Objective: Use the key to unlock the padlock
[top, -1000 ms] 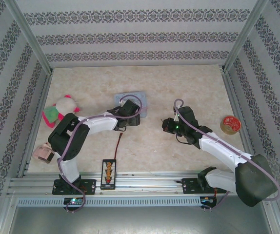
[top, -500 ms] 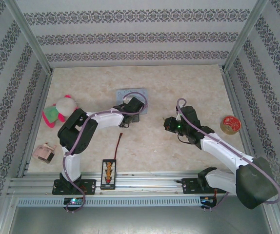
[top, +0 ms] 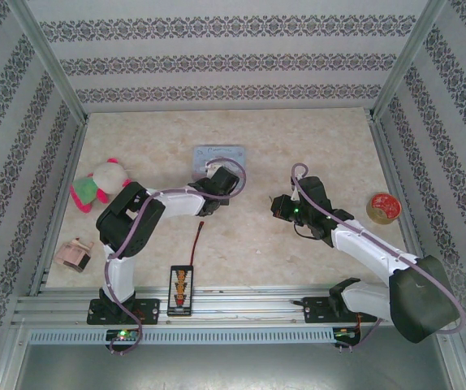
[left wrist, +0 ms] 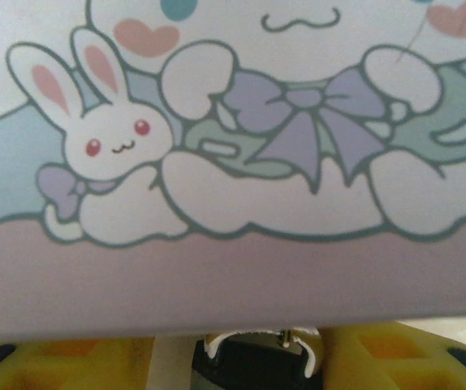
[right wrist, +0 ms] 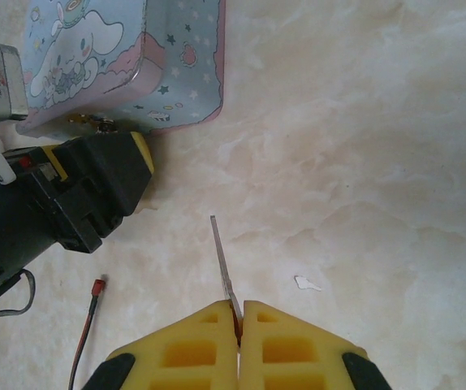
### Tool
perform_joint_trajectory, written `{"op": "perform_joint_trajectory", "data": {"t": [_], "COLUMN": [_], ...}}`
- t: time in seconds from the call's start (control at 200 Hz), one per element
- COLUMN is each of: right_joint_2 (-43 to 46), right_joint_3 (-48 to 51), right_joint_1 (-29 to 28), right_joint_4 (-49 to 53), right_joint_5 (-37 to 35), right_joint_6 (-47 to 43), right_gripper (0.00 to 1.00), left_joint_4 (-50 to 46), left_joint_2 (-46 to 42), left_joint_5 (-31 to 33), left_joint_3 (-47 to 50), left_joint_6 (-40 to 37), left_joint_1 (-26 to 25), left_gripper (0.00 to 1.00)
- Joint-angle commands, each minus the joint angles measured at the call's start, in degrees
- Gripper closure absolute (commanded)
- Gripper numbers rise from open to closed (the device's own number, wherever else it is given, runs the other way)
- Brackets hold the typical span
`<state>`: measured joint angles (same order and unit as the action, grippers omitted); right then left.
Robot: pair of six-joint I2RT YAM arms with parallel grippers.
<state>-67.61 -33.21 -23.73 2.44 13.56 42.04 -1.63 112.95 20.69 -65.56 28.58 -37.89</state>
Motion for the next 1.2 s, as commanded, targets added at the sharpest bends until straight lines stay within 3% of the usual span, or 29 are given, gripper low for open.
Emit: {"op": "perform_joint_trajectory", "data": {"t": [0.0,0.64,1.079,1.194], "right_joint_2": [-0.1,0.8,-0.6,-1.3], "right_joint_3": [-0.1,0.7,1.6,2.2], "right_joint_1": [0.6,0.6,0.6,0.5], "right_joint_4": [-1.9,-2.2,-2.7,-2.8], "right_joint_5": [0.9,0.2,0.1,-0.5], "right_joint_6": [0.2,0.5,0.2,0.0], "right_gripper": [1.0,1.0,1.0,1.0], "left_joint_4": [6.7,8.2,6.8,3.2], "left_joint_2": [1.3,5.3,4.3,2.9], "left_joint_5": [1.1,2.3,-3.8,-8.2], "left_joint_3": [0.9,-2.9,-5.0,-5.8], "left_joint_6": [-2.8,-3.8,-3.1,0.7], "left_joint_1": [-0.5,0.0,0.5,0.5], "left_gripper": [0.5,0.5,0.86,0.88]}}
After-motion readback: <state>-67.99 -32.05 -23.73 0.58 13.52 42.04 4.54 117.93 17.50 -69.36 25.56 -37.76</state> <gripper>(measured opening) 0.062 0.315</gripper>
